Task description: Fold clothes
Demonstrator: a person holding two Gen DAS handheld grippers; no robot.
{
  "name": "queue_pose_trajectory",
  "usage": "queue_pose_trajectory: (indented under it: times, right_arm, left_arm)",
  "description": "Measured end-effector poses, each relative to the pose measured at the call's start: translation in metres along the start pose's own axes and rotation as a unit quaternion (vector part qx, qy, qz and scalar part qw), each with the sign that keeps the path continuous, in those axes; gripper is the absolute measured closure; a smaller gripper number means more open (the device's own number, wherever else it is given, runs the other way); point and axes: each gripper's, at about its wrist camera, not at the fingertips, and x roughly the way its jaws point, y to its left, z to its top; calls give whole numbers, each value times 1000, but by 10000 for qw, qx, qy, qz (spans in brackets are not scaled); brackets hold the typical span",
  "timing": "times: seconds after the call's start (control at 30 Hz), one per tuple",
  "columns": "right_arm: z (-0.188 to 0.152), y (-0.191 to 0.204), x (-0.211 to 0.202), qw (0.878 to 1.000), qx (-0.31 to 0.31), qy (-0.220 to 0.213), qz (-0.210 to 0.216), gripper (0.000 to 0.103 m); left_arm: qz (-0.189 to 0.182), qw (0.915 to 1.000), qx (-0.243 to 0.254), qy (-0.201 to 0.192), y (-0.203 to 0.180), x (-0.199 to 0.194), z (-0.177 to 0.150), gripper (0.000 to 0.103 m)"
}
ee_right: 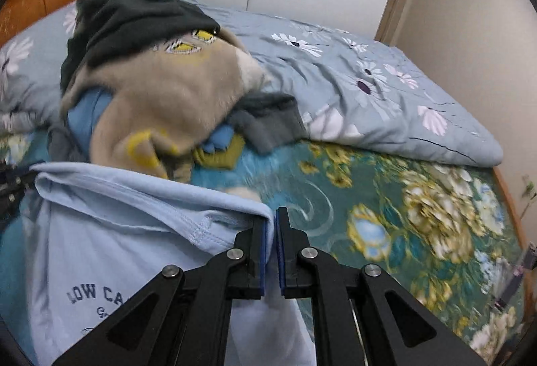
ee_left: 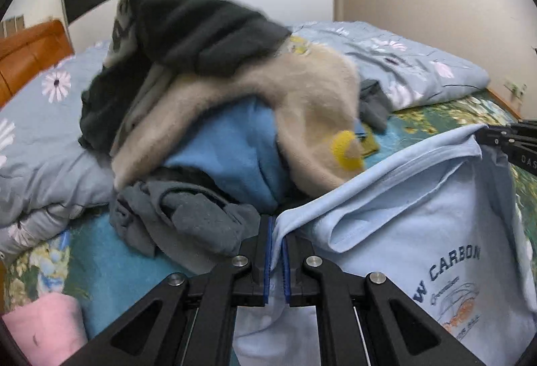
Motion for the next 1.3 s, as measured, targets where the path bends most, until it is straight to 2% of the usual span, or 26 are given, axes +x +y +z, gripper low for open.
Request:
queue_pose_trajectory:
  times: [0.07,0.17,0.33,0.4,0.43,0.47,0.53,0.57,0.67,0.73,0.97,1.03,1.13,1.23,1.3]
  right_arm:
    - [0,3,24,9997,26,224,45,98]
    - [-11,9,58,9985,34,531,125,98]
    - [-22,11,76,9973,93,660,319,97]
    - [-20,10,71,9975,80,598,374,97]
    - [-20,8,67,9976,77,560,399,97]
    - [-20,6,62,9976,78,531,442,92]
    - [-20,1,50,9974,81,462,549,69]
    - [-22,-2,41,9974,78,379,603,55]
    - [-32,-14,12,9981,89,73,603,55]
    - [-53,-30,-11,9975,203,-102,670,55]
    - [-177,-69,-62,9958,554,87,726,55]
    - [-208,-70,-68,9950,601,207,768,55]
    - [-236,-67,-75,9948,563,301,796,55]
    - [-265,-64,-81,9944,524,396,825,55]
    - [-272,-61,-85,9952,472,334,785,55]
  left_arm:
    - [-74,9996,-170,213,6,20,-6,96]
    - [-130,9992,-248,284,10,36,-15,94]
    - [-186,9995,-142,232,7,31,-16,92]
    - [-193,9996,-89,210,6,26,-17,72]
    - [-183,9996,-62,198,6,21,-17,55]
    - [-198,9997,-47,146,7,14,-20,50]
    - [-195,9997,-115,62,11,1,-28,38]
    - [-188,9997,-156,25,13,-5,-33,37]
    - [-228,9985,-499,56,27,-23,-62,36]
    - [-287,9968,-733,105,35,-35,-86,36]
    - [-269,9924,-1150,337,35,-63,-172,36]
    - [-298,9911,-1233,402,32,-67,-187,36]
    - [-308,9901,-1293,453,26,-74,-205,36]
    - [-238,9912,-1205,489,15,-82,-211,36]
    - [-256,9911,-1207,508,11,-85,-214,36]
